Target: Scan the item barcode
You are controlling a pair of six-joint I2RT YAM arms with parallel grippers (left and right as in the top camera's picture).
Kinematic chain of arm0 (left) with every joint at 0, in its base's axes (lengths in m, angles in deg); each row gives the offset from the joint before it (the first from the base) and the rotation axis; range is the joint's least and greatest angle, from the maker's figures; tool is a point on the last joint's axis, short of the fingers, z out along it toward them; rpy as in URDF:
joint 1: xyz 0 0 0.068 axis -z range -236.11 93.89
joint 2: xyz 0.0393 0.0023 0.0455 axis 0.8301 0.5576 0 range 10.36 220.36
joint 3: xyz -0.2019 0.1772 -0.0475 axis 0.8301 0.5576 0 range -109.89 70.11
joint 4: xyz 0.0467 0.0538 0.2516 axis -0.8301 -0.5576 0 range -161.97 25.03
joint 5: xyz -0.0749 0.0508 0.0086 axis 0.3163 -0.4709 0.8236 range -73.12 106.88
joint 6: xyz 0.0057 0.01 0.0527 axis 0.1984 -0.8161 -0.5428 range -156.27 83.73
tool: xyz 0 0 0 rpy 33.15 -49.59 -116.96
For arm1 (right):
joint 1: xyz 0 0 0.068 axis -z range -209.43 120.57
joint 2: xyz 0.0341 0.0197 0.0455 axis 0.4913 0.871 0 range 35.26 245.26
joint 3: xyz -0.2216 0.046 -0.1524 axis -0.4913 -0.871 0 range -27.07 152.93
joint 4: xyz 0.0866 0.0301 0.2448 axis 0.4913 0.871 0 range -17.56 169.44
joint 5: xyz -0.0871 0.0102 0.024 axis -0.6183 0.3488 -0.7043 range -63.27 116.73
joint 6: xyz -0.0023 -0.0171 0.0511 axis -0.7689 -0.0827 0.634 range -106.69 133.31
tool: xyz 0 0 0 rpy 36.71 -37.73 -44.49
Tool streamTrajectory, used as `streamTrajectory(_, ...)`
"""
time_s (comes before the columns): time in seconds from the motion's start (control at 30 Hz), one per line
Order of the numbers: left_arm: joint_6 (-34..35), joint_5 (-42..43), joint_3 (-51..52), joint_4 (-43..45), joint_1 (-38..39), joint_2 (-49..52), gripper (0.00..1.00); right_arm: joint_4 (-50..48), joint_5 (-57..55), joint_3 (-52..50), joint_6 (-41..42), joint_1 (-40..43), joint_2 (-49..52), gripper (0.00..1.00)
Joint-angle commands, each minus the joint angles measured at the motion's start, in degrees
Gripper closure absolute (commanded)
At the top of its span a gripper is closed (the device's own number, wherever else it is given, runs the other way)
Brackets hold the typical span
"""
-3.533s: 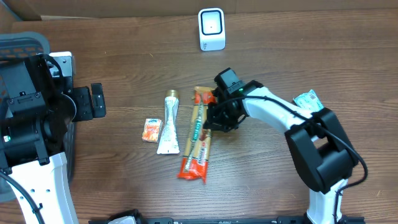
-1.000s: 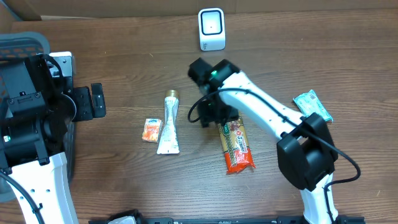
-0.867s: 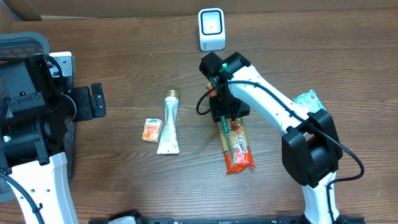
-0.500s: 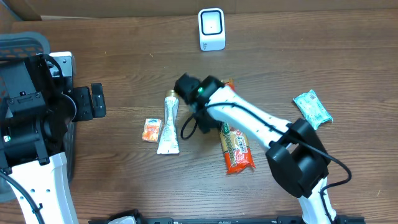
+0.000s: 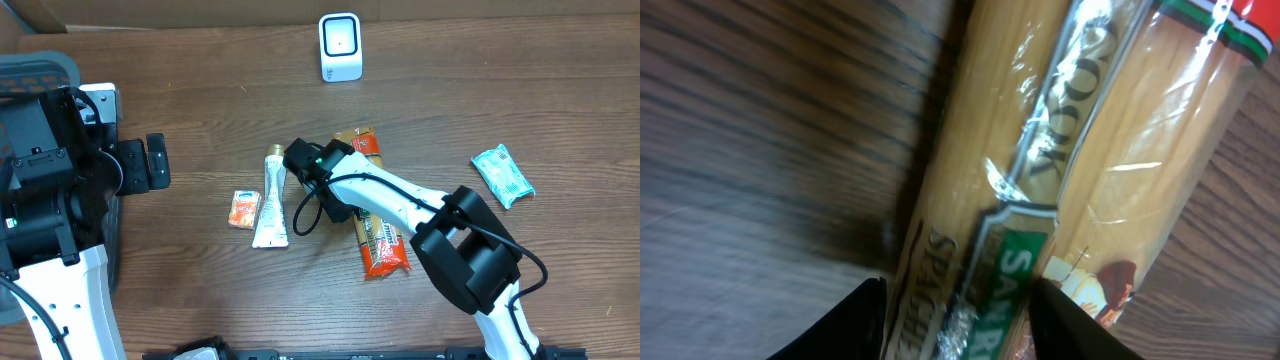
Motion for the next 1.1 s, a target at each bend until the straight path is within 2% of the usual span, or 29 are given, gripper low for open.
streamTrajectory(0.0,-0.7,0.3,-0.8,0.1,-0.2,0.1,0.00,0.4,-0.4,-0.4,-0.2,0.7,3.3,0.53)
streamTrajectory(0.07,-0.7,0.3,-0.8,0.1,-0.2,0.1,0.00,0.8,-0.6,-0.5,-0.2,1.0,4.1,0.54)
streamTrajectory(0.17,-0.7,0.3,-0.8,0.1,-0.2,0.1,0.00,1.3,-0.5,-0.4,-0.2,1.2,4.3,0.63)
streamTrajectory(0.23,-0.7,0.3,-0.8,0.1,-0.2,0.1,0.00,1.8,-0.6,-0.4,-0.2,1.2,4.3,0.76)
streamTrajectory(0.27,-0.7,0.3,-0.8,0.1,-0.2,0.1,0.00,2.5,-0.5,-0.4,-0.2,1.2,4.3,0.92)
streamTrajectory(0.3,-0.6,0.3,-0.8,0.1,-0.2,0.1,0.00,3.1,-0.5,-0.3,-0.2,1.3,4.3,0.96)
streamTrajectory(0.4,-0.6,0.3,-0.8,0.1,-0.2,0.1,0.00,4.9,1.3,0.9,0.0,1.7,4.0,0.96)
streamTrajectory(0.53,-0.7,0.3,-0.8,0.1,-0.2,0.1,0.00,7.5,9.1,4.1,-0.2,3.2,2.3,0.96)
streamTrajectory(0.7,-0.7,0.3,-0.8,0.1,-0.2,0.1,0.00,8.2,31.6,8.5,-6.3,6.7,-3.1,0.96)
streamTrajectory(0.9,-0.7,0.3,-0.8,0.1,-0.2,0.1,0.01,6.3,58.5,8.9,-11.1,15.1,-7.1,0.96)
streamTrajectory(1.07,-0.7,0.3,-0.8,0.1,-0.2,0.1,0.00,4.3,69.6,4.9,-15.3,20.9,-5.5,0.96)
